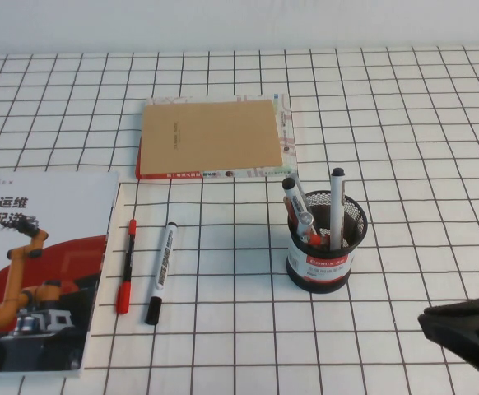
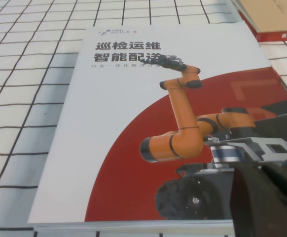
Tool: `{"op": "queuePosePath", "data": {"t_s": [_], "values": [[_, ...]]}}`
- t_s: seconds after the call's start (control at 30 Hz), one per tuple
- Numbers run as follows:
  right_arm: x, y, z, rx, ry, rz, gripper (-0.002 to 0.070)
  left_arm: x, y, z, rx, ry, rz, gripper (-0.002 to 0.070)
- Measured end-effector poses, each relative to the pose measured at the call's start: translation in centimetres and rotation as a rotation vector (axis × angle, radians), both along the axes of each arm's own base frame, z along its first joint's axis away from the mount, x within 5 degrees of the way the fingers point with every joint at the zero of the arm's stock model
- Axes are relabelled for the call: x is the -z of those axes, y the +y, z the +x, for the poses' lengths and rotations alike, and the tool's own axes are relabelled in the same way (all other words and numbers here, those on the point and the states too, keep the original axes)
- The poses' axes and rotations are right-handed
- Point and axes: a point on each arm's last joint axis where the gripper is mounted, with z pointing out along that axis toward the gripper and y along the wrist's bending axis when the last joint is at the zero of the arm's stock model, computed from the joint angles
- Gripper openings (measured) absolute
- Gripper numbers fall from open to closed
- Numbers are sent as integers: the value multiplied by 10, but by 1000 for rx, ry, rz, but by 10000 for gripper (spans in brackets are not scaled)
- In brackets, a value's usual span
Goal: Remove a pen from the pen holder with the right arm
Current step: 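Take a marker out of the pen holder and lay it on the table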
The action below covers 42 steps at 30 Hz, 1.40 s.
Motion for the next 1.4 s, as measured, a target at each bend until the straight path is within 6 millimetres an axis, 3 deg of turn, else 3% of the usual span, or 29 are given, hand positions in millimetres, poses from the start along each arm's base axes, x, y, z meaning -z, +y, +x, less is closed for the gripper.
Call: {"op": "queuePosePath", "data": {"t_s": [0.1, 0.27, 0.43, 0.57, 0.9, 1.4], "values": [[21, -12, -3, 78, -35, 51, -15, 0, 0, 0, 0, 0, 0, -4], [60, -50, -7, 315, -147, 141, -15, 0, 0, 0, 0, 0, 0, -4], [98, -83, -22, 543, -286, 196, -15, 0, 0, 0, 0, 0, 0, -4], [119, -96, -36, 650, -365, 217, -15, 0, 0, 0, 0, 0, 0, -5], [130, -103, -57, 685, -382, 151, -15, 0, 0, 0, 0, 0, 0, -4], [134, -102, -59, 681, -348, 136, -15, 0, 0, 0, 0, 0, 0, -5]]}}
